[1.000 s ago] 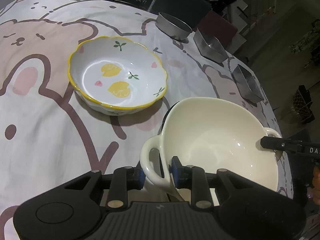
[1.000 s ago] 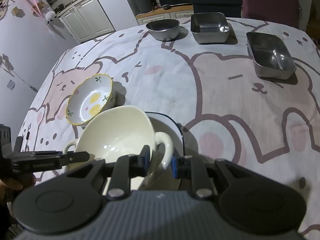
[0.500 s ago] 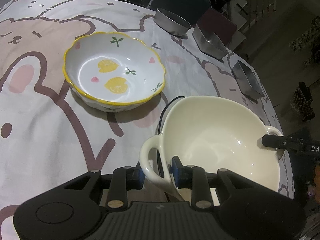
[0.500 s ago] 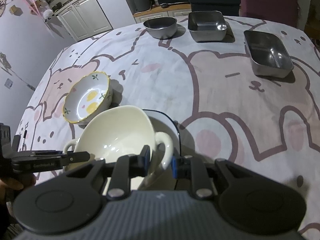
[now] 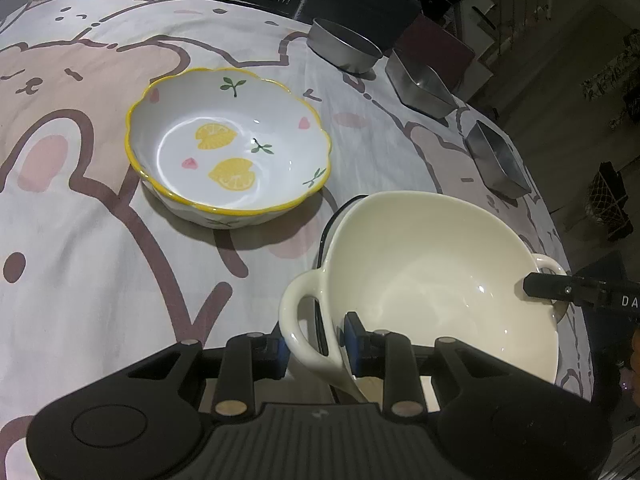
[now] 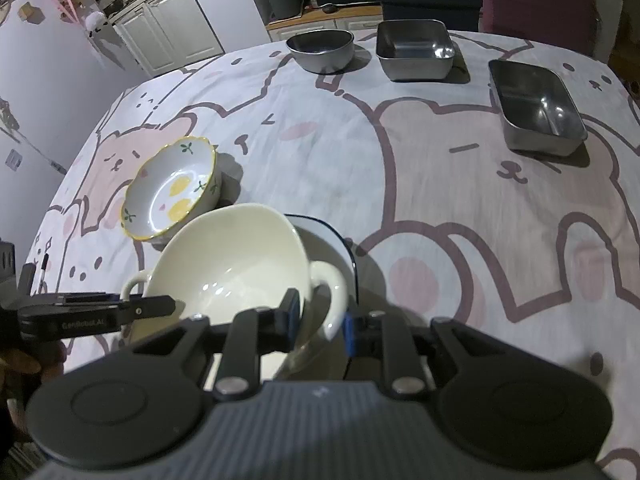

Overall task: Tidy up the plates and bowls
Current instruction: 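Lower the cream bowl onto the white square plate with both grippers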

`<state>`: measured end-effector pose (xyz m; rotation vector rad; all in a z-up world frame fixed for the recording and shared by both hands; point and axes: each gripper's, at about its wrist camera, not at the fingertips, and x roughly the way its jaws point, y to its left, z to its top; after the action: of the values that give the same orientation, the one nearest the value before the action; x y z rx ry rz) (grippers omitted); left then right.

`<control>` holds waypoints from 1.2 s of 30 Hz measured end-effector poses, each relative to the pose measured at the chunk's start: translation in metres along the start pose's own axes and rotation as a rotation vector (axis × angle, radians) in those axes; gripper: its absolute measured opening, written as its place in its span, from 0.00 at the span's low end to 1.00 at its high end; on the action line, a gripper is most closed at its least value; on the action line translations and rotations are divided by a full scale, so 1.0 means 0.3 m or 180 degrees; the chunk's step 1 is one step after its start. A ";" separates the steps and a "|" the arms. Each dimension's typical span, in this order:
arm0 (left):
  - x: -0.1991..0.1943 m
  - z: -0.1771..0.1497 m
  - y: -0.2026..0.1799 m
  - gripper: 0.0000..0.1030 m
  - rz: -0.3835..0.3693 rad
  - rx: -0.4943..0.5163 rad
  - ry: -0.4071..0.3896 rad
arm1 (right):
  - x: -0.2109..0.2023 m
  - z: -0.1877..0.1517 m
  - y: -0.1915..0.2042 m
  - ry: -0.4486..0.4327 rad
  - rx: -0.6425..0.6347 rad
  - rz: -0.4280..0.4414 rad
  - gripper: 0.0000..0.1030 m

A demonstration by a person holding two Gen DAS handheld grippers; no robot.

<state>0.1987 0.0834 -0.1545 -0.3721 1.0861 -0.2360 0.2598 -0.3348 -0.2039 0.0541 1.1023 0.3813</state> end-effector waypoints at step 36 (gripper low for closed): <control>-0.001 0.000 -0.052 0.25 0.0090 0.0290 0.0041 | 0.069 -0.056 -0.095 0.0065 0.0309 0.0125 0.28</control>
<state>0.1985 0.0692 -0.1477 -0.2739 1.0884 -0.2621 0.2610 -0.3570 -0.2361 0.1582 1.1408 0.3639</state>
